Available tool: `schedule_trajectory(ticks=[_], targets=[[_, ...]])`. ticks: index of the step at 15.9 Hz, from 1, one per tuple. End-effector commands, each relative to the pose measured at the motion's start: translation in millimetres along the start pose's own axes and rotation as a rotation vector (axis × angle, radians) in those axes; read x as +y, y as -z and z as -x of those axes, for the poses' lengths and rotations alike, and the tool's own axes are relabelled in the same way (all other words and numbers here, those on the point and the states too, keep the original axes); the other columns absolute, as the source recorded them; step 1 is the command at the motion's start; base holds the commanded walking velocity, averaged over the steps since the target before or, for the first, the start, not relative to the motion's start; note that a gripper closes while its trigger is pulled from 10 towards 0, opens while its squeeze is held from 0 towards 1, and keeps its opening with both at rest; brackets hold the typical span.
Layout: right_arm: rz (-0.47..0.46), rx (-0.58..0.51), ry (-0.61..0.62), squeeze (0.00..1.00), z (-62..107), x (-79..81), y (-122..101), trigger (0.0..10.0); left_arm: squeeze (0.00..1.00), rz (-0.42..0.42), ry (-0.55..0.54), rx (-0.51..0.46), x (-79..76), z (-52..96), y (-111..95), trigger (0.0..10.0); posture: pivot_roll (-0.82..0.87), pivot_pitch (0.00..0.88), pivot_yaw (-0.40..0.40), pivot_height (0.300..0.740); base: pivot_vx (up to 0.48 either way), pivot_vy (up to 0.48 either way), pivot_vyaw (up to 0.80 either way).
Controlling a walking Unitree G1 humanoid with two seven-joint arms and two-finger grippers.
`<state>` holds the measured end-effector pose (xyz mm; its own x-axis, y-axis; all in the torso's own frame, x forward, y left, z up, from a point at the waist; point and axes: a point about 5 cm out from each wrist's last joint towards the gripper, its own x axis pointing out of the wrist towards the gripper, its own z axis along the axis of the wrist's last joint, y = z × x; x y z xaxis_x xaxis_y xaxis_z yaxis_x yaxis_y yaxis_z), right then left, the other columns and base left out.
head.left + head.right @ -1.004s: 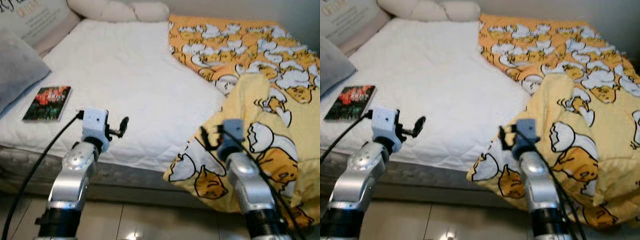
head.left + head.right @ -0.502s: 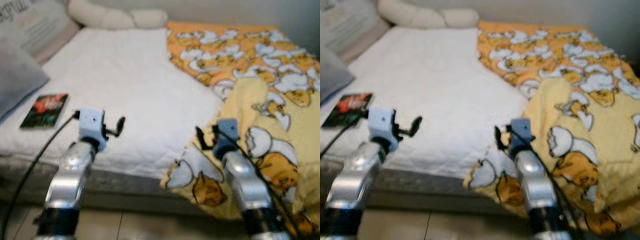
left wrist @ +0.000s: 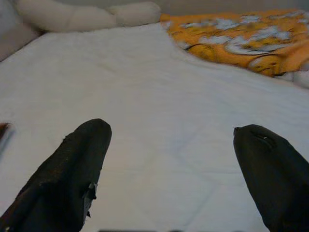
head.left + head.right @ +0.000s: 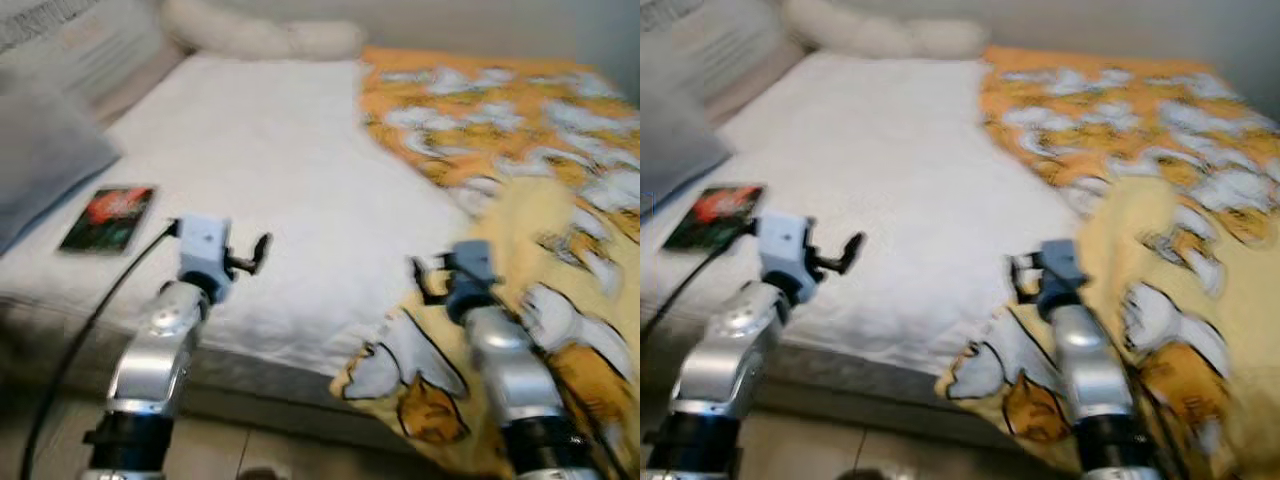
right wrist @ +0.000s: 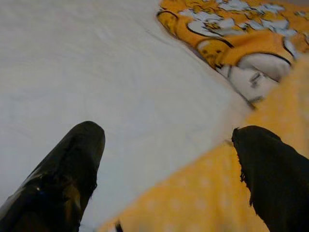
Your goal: Clean up the room
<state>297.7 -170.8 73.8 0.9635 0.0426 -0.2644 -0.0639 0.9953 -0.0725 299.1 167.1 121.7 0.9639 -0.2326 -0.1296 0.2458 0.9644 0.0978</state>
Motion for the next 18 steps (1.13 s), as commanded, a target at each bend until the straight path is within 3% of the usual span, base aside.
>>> schedule_trajectory(ticks=[1,6,7,9,13,14,15,18], targets=[[-0.023,-0.014,-0.035,0.00,-2.5,12.0,-5,10.0,0.00,-0.019,-0.022,0.006,9.0,2.3,-2,10.0,0.09,0.000,0.005,0.740,0.315,0.000,0.00],[-0.062,0.028,-0.050,0.00,-1.1,14.6,-1,10.0,0.00,-0.076,0.098,0.062,2.3,6.8,6,10.0,0.08,0.000,0.019,0.740,0.180,0.000,0.00],[-0.046,0.068,-0.043,1.00,-3.7,14.3,5,10.0,0.00,-0.078,0.134,0.071,0.8,6.6,7,10.0,0.08,0.000,0.028,0.740,0.000,0.000,0.00],[0.033,0.181,-0.025,1.00,-10.1,10.1,20,10.0,0.00,-0.118,0.247,0.096,-5.5,8.0,8,10.0,0.08,0.000,0.041,0.740,0.000,0.000,0.00],[0.088,0.392,0.023,0.96,-21.2,3.2,47,10.0,0.00,-0.191,0.468,0.168,-16.8,13.8,13,10.0,0.08,0.000,0.057,0.740,0.000,0.000,0.00],[0.091,0.431,0.030,0.57,-22.6,1.8,53,10.0,0.00,-0.200,0.503,0.180,-18.9,14.4,14,10.0,0.09,0.000,0.049,0.740,0.000,0.000,0.00],[0.103,0.465,0.037,0.00,-23.4,0.1,57,10.0,0.00,-0.211,0.533,0.198,-19.8,16.4,16,10.0,0.09,0.000,0.040,0.740,0.000,0.000,0.00],[0.096,0.554,0.063,0.00,-21.9,-5.1,70,10.0,0.00,-0.212,0.580,0.244,-15.6,25.1,21,10.0,0.10,0.000,0.022,0.740,0.000,0.000,0.00]])
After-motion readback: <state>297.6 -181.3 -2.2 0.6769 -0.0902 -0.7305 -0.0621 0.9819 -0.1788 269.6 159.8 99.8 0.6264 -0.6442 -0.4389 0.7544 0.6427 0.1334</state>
